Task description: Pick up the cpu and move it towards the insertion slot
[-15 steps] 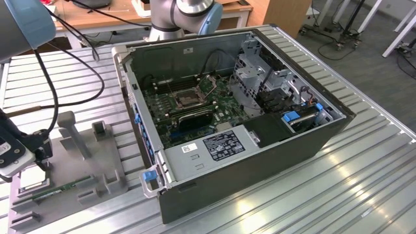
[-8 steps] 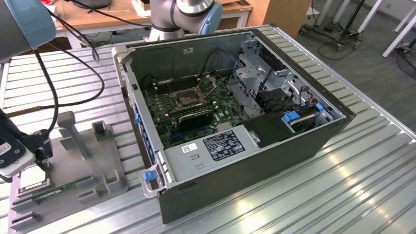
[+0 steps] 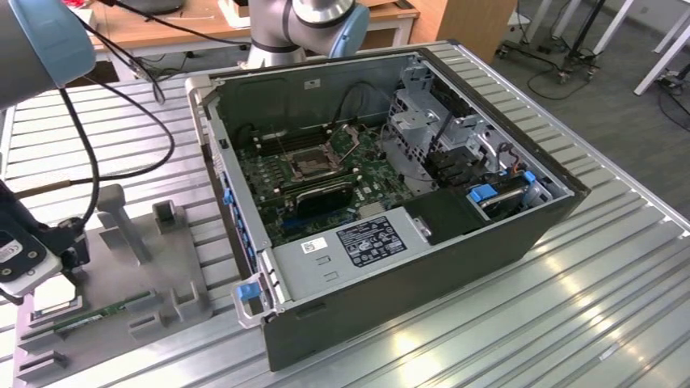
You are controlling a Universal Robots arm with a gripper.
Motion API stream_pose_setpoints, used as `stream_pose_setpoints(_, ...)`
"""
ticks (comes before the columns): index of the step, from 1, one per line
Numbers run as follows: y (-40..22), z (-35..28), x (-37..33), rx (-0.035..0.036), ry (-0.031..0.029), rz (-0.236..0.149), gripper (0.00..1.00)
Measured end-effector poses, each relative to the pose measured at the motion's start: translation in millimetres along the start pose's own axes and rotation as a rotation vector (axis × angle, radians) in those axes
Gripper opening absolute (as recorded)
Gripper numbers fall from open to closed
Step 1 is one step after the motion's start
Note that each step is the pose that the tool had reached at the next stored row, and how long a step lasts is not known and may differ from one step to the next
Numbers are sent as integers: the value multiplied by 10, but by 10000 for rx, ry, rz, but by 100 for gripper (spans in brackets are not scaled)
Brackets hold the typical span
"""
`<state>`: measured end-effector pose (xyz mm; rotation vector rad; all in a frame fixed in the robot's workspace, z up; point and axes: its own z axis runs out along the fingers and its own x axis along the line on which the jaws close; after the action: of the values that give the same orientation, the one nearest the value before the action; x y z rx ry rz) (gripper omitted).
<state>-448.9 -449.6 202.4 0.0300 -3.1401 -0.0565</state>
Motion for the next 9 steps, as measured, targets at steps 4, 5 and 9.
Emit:
stream_pose_setpoints(4, -2, 60, 0, 1, 2, 0, 65)
stream_pose_setpoints(5, -3, 74, 0, 0, 0, 0, 65)
stream_pose_setpoints(9, -3, 88, 0, 2, 3, 0, 65)
